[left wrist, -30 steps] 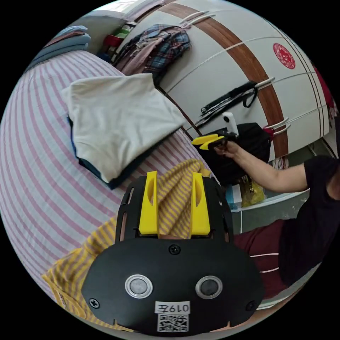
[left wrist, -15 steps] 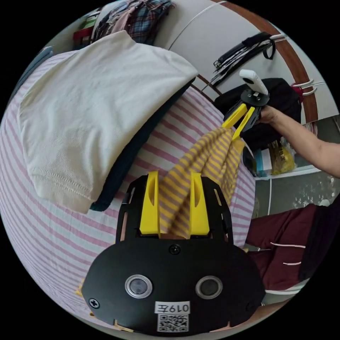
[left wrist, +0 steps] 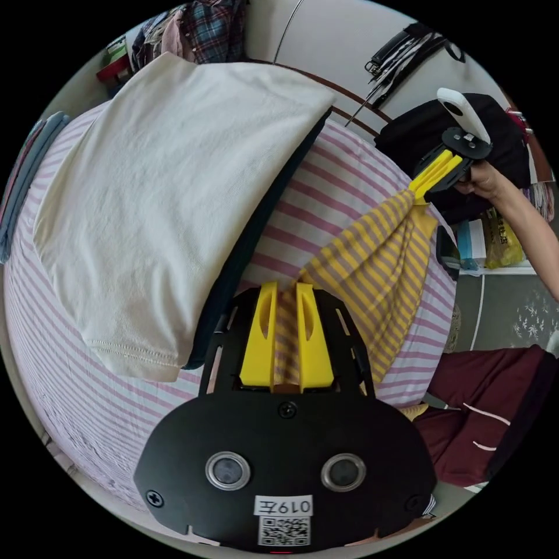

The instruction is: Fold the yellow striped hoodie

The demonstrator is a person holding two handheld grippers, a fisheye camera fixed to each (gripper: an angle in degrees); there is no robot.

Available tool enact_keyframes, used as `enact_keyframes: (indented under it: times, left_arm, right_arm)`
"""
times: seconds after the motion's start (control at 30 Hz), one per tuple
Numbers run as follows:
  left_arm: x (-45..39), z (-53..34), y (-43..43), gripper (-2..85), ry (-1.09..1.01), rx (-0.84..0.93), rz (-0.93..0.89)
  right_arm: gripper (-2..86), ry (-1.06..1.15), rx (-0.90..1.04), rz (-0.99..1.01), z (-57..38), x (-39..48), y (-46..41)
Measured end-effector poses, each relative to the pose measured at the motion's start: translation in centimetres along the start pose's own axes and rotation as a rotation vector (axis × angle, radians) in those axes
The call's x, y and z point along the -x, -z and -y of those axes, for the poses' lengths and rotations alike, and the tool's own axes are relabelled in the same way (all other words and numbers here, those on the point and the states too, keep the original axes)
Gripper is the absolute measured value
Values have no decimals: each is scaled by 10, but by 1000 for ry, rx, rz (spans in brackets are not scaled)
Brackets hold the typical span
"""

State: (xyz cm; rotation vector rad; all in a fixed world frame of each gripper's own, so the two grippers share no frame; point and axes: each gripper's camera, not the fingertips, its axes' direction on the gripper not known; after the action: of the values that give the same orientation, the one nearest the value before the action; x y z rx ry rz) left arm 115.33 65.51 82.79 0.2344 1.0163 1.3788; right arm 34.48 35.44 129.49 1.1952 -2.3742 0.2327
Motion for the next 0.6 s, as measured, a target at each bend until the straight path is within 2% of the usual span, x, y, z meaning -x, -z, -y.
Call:
enact_keyframes:
  times: [0.1, 0.2, 0.43, 0.6]
  left_arm:
    - [4, 9, -7, 50, 25, 42, -30]
    - [6, 6, 7, 60, 2, 0, -37]
    - [41, -61, 69, 56, 106, -285, -169]
    - [58, -123, 57, 127, 256, -199, -70]
  right_arm:
    - [2, -79, -26, 25, 0, -19, -10]
    - [2, -115, -47, 50, -5, -31, -11]
    - [3, -134, -45, 31, -6, -43, -8]
    - [2, -124, -25, 30, -5, -51, 0]
